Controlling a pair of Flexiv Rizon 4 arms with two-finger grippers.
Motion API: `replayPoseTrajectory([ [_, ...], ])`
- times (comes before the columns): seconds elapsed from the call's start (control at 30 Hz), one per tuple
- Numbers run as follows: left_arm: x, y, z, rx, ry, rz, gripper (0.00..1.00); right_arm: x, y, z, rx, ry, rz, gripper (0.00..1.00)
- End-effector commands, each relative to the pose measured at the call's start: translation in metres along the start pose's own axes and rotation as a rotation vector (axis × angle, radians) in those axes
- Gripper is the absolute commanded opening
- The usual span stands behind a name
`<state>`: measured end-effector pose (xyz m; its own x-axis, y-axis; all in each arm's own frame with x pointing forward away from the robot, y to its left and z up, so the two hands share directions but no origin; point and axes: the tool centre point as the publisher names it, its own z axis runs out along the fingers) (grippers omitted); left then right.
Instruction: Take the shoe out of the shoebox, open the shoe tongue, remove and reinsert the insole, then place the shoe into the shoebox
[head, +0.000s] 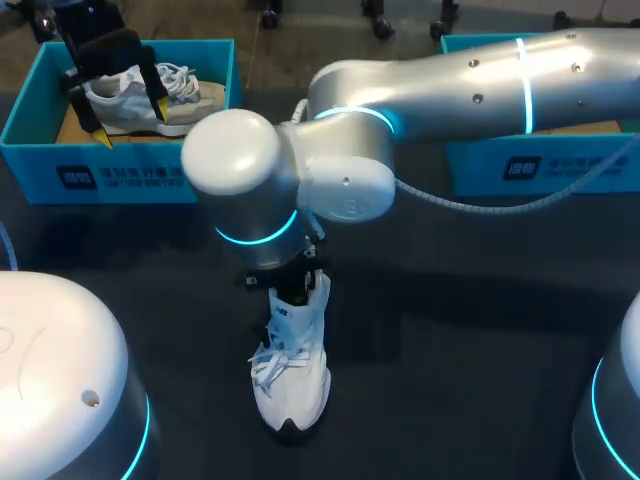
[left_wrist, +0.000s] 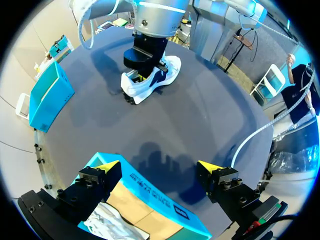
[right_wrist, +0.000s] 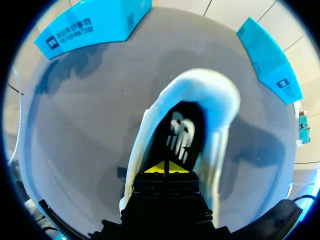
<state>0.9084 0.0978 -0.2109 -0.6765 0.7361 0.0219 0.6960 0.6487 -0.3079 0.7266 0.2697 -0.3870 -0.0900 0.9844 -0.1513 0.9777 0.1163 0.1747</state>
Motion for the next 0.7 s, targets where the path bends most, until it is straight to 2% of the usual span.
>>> replayPoseTrajectory([
  [0.03, 0.0, 0.001, 0.0, 0.0, 0.003, 0.001, 1.0, -0.003, -0.007, -0.006, -0.061, -0.046, 0.067, 0.0],
  [0.17, 0.0, 0.001, 0.0, 0.0, 0.003, 0.001, 1.0, -0.014, 0.002, 0.015, -0.052, -0.006, 0.078, 0.0],
  [0.33, 0.0, 0.001, 0.0, 0.0, 0.003, 0.001, 1.0, -0.015, 0.002, 0.036, -0.038, 0.021, 0.078, 0.0],
  [0.43, 0.0, 0.001, 0.0, 0.0, 0.003, 0.001, 1.0, -0.012, -0.001, 0.047, 0.018, 0.041, 0.092, 0.0],
  [0.7, 0.0, 0.001, 0.0, 0.0, 0.003, 0.001, 1.0, 0.008, -0.027, 0.046, 0.134, 0.067, 0.098, 0.0],
])
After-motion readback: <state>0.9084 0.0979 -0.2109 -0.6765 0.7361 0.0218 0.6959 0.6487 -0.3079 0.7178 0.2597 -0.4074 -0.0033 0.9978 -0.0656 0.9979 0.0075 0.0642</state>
